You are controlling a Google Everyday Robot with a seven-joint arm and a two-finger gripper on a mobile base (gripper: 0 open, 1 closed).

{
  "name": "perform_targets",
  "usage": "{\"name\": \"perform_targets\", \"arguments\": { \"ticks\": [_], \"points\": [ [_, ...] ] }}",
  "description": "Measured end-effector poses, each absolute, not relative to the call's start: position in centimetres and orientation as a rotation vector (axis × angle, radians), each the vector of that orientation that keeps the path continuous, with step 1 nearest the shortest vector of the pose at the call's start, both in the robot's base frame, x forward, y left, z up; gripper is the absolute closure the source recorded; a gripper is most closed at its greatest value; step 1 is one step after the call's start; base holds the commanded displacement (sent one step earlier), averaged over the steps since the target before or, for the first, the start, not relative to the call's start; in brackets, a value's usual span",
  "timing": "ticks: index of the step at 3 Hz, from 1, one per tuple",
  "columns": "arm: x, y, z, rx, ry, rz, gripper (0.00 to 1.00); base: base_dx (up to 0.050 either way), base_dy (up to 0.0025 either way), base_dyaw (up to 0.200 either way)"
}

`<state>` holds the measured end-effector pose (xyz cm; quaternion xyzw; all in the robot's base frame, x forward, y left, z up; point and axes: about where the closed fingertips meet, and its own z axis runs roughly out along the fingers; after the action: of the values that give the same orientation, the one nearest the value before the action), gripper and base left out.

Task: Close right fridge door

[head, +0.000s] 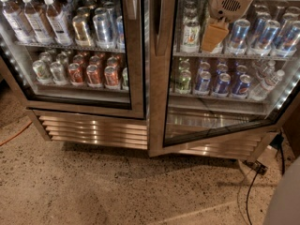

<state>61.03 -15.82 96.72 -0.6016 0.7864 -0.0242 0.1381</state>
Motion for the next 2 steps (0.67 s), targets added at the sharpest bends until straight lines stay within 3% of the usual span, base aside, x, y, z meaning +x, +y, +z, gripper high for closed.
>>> {"name": "perform_targets", "arguments": {
  "ticks": [2],
  "points": [
    [61.03,-15.82,96.72,-1.740,2.274,-0.070,1.00,0.049,-0.00001,0.000]
  ]
}}
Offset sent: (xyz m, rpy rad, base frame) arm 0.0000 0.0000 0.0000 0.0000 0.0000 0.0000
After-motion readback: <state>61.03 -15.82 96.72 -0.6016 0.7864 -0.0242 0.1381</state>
